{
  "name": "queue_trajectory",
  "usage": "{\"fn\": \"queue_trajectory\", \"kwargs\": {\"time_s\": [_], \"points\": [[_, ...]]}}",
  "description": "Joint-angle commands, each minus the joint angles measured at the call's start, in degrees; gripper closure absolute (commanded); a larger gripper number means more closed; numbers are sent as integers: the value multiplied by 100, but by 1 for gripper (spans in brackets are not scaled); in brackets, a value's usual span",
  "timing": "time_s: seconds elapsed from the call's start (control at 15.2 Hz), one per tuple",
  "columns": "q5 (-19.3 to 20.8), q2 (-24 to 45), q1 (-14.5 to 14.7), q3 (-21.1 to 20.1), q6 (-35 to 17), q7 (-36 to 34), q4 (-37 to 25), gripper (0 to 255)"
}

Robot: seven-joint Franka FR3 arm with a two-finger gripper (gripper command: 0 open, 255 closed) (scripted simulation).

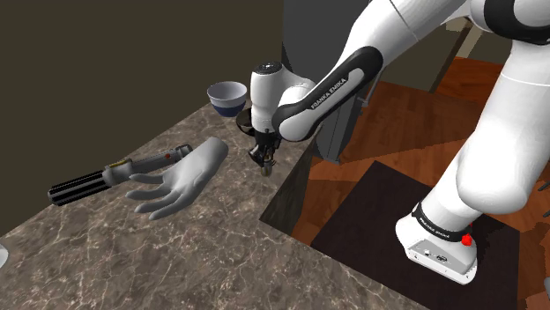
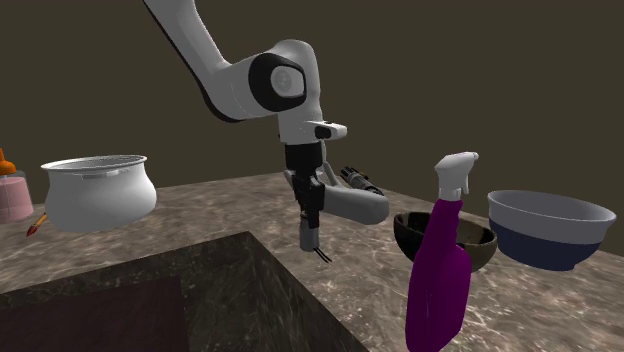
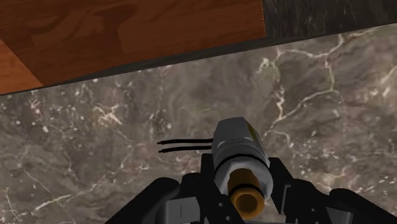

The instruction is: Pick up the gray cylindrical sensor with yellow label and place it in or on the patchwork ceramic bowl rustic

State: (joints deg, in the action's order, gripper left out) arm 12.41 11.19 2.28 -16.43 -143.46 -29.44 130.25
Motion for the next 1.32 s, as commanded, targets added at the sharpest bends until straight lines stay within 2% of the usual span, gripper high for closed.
{"fn": "queue_trajectory", "kwargs": {"time_s": [0.0, 1.25], "points": [[-75, -107, -16, -25, 119, 61, -22, 255], [-676, -1067, -75, -124, 1474, 554, -493, 255]]}}
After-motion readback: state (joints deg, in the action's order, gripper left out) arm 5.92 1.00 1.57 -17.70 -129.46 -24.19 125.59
